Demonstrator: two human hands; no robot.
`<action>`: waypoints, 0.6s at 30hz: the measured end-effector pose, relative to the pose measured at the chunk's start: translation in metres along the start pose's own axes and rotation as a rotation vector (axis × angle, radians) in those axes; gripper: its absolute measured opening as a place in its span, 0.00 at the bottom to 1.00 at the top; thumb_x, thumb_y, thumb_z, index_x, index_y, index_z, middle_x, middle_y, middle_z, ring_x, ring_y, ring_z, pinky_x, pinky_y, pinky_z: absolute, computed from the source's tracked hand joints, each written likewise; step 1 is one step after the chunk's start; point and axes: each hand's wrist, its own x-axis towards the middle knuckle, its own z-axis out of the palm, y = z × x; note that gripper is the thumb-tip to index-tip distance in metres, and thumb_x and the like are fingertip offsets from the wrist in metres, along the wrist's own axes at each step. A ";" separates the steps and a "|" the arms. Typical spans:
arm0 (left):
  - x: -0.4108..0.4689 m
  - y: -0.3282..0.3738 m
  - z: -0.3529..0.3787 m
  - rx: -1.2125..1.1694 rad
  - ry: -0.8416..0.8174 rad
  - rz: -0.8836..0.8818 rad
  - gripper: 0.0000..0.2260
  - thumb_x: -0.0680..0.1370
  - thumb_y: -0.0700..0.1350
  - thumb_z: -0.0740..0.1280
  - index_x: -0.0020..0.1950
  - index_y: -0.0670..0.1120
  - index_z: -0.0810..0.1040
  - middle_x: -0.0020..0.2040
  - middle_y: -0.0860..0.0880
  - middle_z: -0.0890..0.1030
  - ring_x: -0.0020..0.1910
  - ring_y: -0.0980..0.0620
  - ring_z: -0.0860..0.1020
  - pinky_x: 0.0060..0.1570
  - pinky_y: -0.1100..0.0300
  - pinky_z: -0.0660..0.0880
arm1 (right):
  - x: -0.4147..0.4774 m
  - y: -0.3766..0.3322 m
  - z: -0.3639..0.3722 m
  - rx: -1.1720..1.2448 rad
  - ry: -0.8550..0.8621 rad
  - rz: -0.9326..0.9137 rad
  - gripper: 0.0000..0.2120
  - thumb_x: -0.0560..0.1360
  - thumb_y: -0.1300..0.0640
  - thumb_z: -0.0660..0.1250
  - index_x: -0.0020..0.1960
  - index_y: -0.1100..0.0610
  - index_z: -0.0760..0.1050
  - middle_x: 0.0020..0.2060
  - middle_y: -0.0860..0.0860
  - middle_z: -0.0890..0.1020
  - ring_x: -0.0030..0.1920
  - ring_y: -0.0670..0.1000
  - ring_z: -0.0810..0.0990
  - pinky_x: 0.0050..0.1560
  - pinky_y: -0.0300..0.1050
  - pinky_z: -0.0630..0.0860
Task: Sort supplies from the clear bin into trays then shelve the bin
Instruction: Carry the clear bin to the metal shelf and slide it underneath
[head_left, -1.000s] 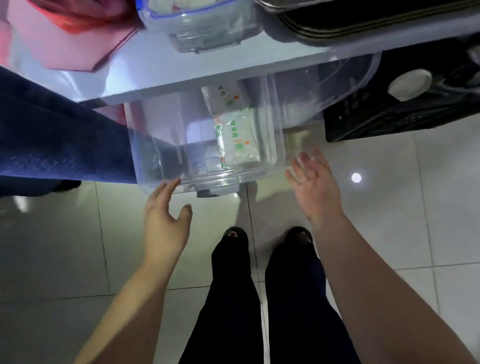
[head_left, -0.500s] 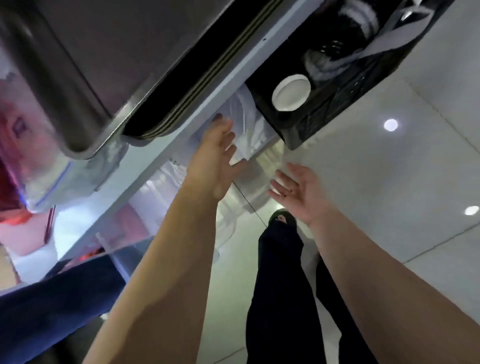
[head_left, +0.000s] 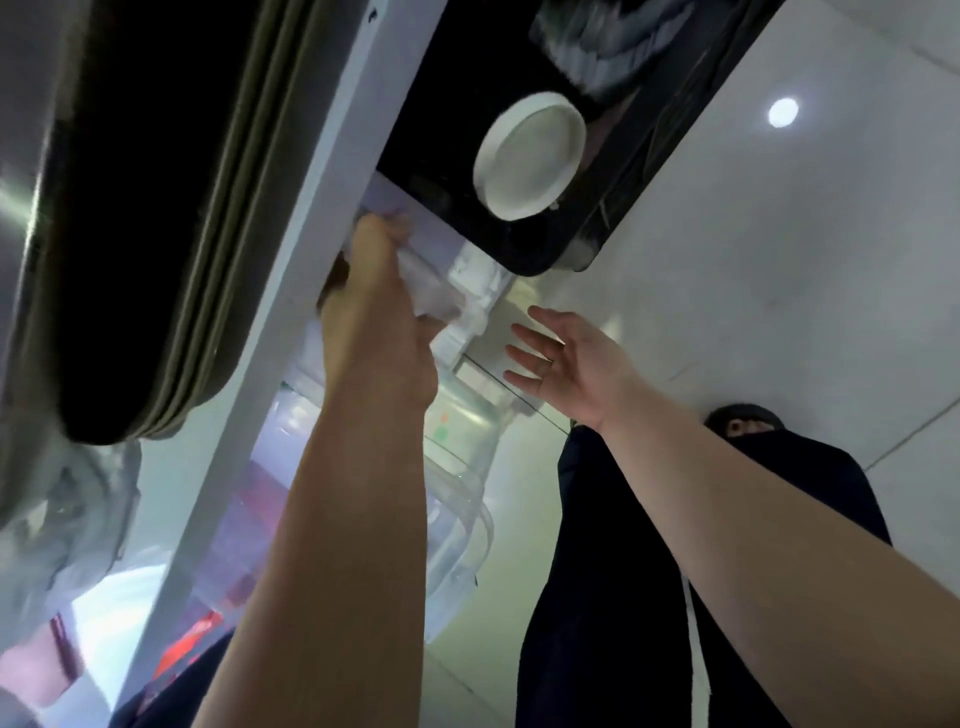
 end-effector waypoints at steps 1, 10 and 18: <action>-0.004 -0.005 -0.007 -0.022 -0.016 -0.001 0.10 0.69 0.43 0.68 0.46 0.41 0.72 0.36 0.48 0.74 0.39 0.45 0.75 0.47 0.43 0.78 | 0.009 0.002 0.005 -0.020 0.020 0.022 0.17 0.79 0.57 0.60 0.67 0.56 0.70 0.65 0.58 0.73 0.66 0.61 0.70 0.65 0.64 0.68; -0.027 -0.047 -0.071 -0.140 -0.279 0.010 0.34 0.66 0.32 0.59 0.66 0.62 0.69 0.64 0.41 0.78 0.62 0.39 0.77 0.53 0.35 0.76 | 0.062 0.025 0.032 -0.185 0.333 0.104 0.06 0.76 0.58 0.68 0.44 0.59 0.73 0.41 0.53 0.76 0.32 0.50 0.78 0.28 0.42 0.75; -0.058 -0.060 -0.093 -0.167 -0.362 -0.100 0.40 0.67 0.26 0.59 0.67 0.65 0.70 0.64 0.41 0.78 0.62 0.37 0.77 0.53 0.37 0.76 | 0.036 0.010 -0.015 -0.145 0.207 -0.069 0.03 0.77 0.67 0.60 0.48 0.60 0.72 0.41 0.54 0.75 0.37 0.49 0.77 0.37 0.39 0.78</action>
